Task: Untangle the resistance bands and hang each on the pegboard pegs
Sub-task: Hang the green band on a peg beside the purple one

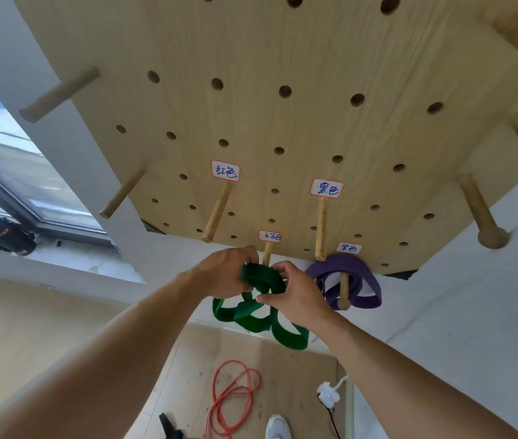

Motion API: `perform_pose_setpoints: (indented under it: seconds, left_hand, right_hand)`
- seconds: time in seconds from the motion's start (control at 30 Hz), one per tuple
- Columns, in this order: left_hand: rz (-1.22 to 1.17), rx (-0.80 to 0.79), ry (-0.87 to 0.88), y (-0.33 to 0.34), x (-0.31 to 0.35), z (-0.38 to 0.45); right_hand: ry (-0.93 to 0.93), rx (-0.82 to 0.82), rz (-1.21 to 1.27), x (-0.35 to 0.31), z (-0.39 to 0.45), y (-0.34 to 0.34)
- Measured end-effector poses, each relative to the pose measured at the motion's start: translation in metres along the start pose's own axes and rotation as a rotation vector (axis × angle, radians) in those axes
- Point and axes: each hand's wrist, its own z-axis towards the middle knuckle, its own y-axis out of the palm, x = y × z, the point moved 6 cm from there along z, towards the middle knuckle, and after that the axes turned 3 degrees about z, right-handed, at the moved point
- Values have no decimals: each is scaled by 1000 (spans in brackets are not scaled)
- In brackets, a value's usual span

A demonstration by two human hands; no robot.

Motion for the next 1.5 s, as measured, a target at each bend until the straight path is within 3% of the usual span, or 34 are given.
perform_pose_setpoints:
  seconds: [0.5, 0.7, 0.87, 1.2, 1.5]
  left_hand:
    - [24, 100, 22, -12, 14, 6]
    - [-9, 118, 11, -9, 14, 10]
    - [5, 150, -7, -21, 13, 11]
    - [61, 187, -19, -21, 13, 18]
    - [29, 109, -7, -3, 7, 19]
  right_hand:
    - [-67, 111, 262, 18, 5, -1]
    - [-51, 101, 74, 27, 7, -3]
    - [-18, 80, 61, 26, 11, 7]
    - [-39, 313, 115, 13, 13, -5]
    - [-66, 197, 122, 9, 23, -3]
